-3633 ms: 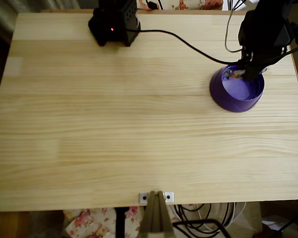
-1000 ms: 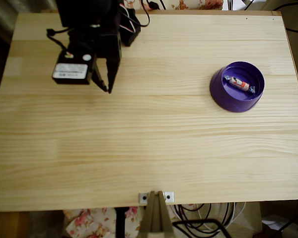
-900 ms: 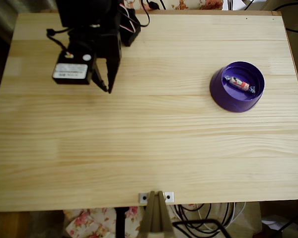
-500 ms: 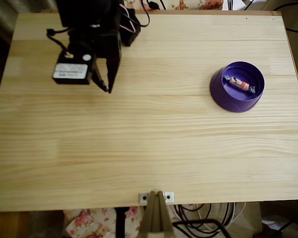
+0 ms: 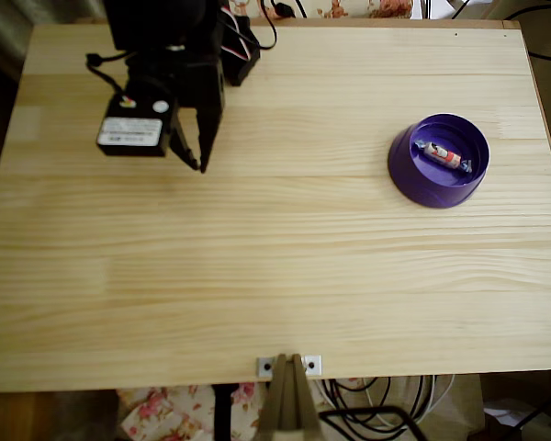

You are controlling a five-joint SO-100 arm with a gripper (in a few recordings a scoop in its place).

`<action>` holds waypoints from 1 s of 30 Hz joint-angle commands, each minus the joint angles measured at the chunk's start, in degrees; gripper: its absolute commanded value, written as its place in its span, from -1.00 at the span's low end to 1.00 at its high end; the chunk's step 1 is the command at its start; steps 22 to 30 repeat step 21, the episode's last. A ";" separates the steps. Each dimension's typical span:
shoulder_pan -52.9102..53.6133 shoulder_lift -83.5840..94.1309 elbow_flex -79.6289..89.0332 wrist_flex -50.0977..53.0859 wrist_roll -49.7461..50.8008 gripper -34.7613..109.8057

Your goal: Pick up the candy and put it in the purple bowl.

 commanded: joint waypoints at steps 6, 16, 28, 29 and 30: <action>0.88 0.79 -0.62 0.88 0.70 -0.53; 0.88 0.79 -0.62 0.88 0.70 -0.53; 0.88 0.79 -0.62 0.88 0.70 -0.53; 0.88 0.79 -0.62 0.88 0.70 -0.53; 0.88 0.79 -0.62 0.88 0.70 -0.53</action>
